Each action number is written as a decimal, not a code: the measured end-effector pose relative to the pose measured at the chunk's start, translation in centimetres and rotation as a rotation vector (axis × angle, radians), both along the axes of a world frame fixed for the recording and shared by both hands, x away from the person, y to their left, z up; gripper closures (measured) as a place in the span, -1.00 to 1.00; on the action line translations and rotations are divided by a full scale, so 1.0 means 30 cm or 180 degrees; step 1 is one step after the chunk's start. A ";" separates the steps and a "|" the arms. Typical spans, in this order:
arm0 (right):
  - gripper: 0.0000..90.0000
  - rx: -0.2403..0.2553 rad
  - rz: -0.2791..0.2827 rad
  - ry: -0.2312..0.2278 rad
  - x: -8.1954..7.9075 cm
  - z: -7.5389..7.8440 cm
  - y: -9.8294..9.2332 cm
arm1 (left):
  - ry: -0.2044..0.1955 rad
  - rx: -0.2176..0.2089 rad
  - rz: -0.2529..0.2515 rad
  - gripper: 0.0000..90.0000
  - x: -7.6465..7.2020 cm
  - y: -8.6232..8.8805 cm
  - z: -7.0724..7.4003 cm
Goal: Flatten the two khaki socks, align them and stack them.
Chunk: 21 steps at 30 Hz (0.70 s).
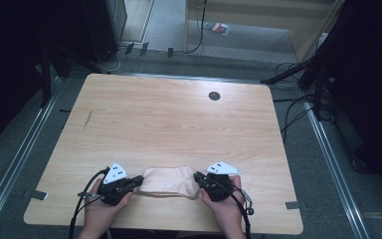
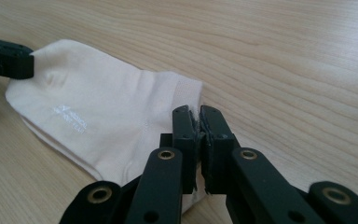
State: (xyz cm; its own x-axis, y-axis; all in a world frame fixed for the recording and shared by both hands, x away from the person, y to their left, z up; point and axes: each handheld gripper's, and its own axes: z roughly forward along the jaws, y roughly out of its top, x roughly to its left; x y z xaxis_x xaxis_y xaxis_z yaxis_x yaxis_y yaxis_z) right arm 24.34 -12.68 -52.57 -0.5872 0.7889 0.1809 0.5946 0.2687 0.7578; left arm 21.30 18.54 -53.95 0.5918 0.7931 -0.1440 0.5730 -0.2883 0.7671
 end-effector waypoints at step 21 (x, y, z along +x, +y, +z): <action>0.93 -0.0219 -0.0103 0.0116 0.019 -0.043 -0.034 | -0.0016 0.0293 -0.0095 0.99 -0.005 -0.040 -0.026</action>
